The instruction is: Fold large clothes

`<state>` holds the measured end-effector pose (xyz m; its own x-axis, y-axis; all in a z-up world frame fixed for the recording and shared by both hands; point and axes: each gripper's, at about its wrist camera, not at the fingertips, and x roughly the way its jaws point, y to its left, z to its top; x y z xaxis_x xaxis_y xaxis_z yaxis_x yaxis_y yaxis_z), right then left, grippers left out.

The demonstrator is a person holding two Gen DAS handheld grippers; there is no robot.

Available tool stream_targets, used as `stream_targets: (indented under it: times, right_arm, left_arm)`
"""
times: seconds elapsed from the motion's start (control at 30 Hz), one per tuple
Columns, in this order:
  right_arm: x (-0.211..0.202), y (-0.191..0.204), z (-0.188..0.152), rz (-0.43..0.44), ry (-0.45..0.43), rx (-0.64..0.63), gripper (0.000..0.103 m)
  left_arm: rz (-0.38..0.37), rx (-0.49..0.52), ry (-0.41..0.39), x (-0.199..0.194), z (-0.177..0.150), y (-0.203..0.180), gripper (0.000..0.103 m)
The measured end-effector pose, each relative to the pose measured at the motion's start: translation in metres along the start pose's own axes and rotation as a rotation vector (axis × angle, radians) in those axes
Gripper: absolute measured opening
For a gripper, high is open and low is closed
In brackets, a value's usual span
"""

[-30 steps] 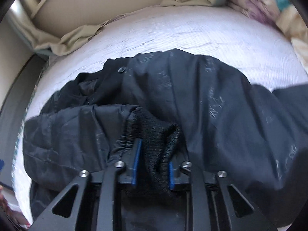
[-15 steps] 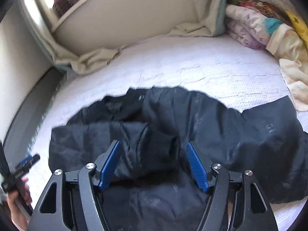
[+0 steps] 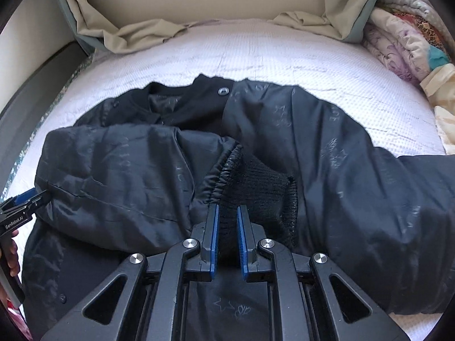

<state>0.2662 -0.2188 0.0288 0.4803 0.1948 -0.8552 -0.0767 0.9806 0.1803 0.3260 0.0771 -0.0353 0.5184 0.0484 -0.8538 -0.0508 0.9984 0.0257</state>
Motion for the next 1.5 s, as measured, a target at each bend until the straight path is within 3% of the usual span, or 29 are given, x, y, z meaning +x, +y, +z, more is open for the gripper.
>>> stream_targets:
  times: [0.2,0.6,0.8,0.9,1.07,1.13,1.2,1.33,1.5]
  right_arm:
    - [0.029,-0.012,-0.003,0.011,0.062,0.041,0.001]
    - [0.045,-0.011,-0.011,-0.002,0.04,-0.007,0.0]
    - [0.049,-0.016,-0.016,0.009,0.016,0.019,0.0]
    - [0.046,-0.014,-0.017,-0.001,0.011,0.022,0.0]
    - [0.028,-0.027,-0.009,0.077,0.018,0.116,0.0]
    - [0.012,-0.031,-0.004,0.092,-0.009,0.147,0.012]
    - [-0.004,-0.036,0.001,0.096,-0.052,0.178,0.041]
    - [-0.034,-0.045,0.006,0.115,-0.117,0.231,0.044]
    - [-0.052,-0.043,-0.001,0.147,-0.109,0.225,0.045]
  left_arm:
    - [0.024,0.012,0.022,0.015,-0.005,0.0,0.076]
    - [-0.001,-0.016,0.023,0.03,-0.014,0.005,0.079]
    - [0.012,-0.025,0.005,0.034,-0.018,0.006,0.087]
    - [-0.001,-0.056,0.007,0.029,-0.017,0.011,0.089]
    - [0.002,-0.077,-0.014,0.001,-0.01,0.014,0.088]
    - [0.0,-0.07,-0.057,-0.018,-0.003,0.013,0.091]
    - [0.002,-0.056,-0.124,-0.041,-0.003,0.005,0.098]
    - [0.006,-0.023,-0.248,-0.078,-0.007,-0.011,0.102]
    - [-0.025,0.052,-0.3,-0.103,-0.012,-0.033,0.102]
